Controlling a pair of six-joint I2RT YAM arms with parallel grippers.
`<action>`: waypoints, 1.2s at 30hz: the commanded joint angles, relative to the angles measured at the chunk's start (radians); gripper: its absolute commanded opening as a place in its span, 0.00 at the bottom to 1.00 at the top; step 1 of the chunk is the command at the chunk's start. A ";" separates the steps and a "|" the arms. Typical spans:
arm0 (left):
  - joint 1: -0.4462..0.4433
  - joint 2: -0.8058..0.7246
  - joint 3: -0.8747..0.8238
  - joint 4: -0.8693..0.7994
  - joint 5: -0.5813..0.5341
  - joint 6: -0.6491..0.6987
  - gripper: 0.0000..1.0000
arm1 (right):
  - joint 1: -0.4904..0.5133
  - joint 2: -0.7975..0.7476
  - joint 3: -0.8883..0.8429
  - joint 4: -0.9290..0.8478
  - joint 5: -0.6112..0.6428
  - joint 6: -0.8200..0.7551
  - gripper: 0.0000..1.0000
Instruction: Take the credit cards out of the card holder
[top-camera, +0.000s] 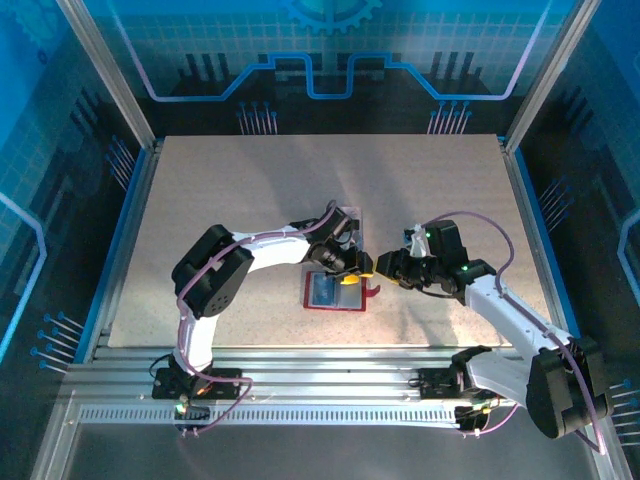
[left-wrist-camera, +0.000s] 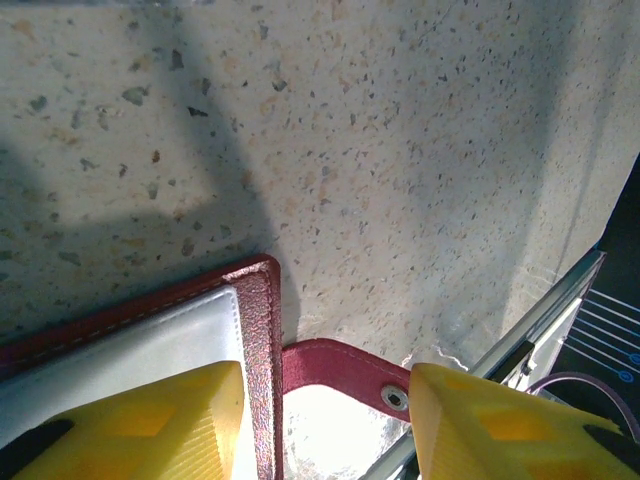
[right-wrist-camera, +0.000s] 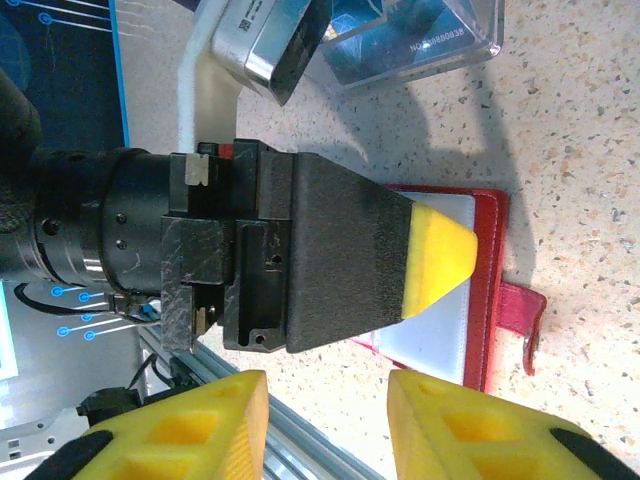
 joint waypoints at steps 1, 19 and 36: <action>0.003 -0.083 0.011 -0.031 -0.020 0.027 0.48 | -0.002 -0.002 -0.002 0.000 -0.011 0.007 0.37; 0.155 -0.369 -0.319 0.006 -0.038 0.028 0.47 | 0.181 0.264 0.082 0.158 0.022 0.080 0.36; 0.192 -0.387 -0.486 0.094 -0.004 0.000 0.20 | 0.314 0.562 0.180 0.310 -0.015 0.150 0.30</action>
